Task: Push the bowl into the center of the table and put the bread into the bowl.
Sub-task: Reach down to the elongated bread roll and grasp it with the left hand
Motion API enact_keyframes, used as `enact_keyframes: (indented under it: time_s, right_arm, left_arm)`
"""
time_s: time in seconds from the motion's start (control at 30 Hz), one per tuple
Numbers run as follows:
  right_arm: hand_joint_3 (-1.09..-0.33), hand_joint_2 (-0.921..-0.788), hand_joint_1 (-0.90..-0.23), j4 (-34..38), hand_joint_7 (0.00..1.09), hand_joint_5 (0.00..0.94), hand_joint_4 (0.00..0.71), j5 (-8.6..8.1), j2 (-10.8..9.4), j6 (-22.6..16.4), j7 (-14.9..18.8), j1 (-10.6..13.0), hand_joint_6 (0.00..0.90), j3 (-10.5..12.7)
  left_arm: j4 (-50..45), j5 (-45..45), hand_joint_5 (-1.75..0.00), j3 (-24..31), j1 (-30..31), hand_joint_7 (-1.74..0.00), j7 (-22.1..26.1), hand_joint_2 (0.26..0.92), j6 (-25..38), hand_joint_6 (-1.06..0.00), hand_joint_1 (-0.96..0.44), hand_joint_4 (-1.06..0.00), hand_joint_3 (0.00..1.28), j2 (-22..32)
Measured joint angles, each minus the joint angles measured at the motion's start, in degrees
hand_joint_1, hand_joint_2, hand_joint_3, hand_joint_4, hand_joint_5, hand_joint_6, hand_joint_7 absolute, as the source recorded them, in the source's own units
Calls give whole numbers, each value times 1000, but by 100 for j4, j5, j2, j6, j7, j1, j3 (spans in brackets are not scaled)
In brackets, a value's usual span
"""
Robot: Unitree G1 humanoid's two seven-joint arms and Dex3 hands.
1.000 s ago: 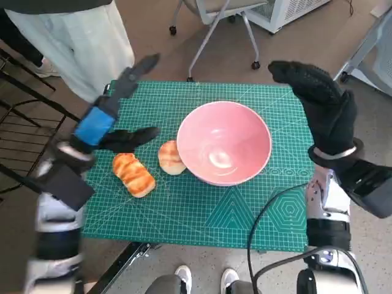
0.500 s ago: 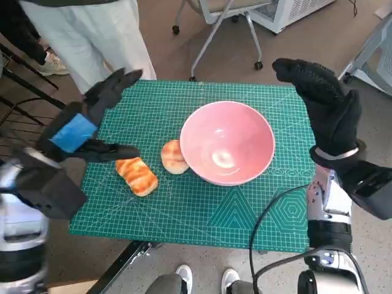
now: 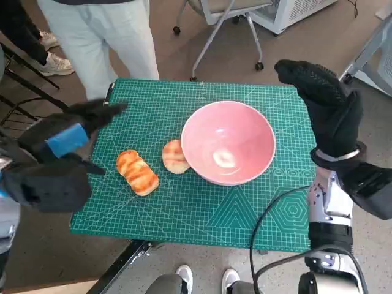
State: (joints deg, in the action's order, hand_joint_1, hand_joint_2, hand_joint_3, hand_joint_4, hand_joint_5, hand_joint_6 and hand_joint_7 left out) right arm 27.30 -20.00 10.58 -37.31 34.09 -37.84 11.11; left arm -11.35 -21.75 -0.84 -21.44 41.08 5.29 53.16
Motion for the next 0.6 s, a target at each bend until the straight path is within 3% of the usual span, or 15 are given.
enact_keyframes:
  time_s: [0.27, 0.33, 0.6]
  right_arm:
    - [-688, -921, -665, 14, 507, 4, 172, -2, 0, 0, -1, 0, 11, 7]
    - [-688, -921, -664, 23, 505, 4, 172, -5, 3, -1, -2, 1, 11, 12]
    - [-692, -921, -661, 47, 502, 3, 171, -11, -8, 0, -4, -2, 12, 9]
  left_arm:
    - [239, -88, -2, -256, 12, -13, 74, 668, -164, -204, -75, -103, 0, 14]
    - [364, -127, -6, -359, -54, -16, 86, 670, -233, -222, -135, -117, 1, 14]
    - [1235, -391, -5, -1053, -136, -13, 180, 674, -371, -255, -147, -141, 2, -241]
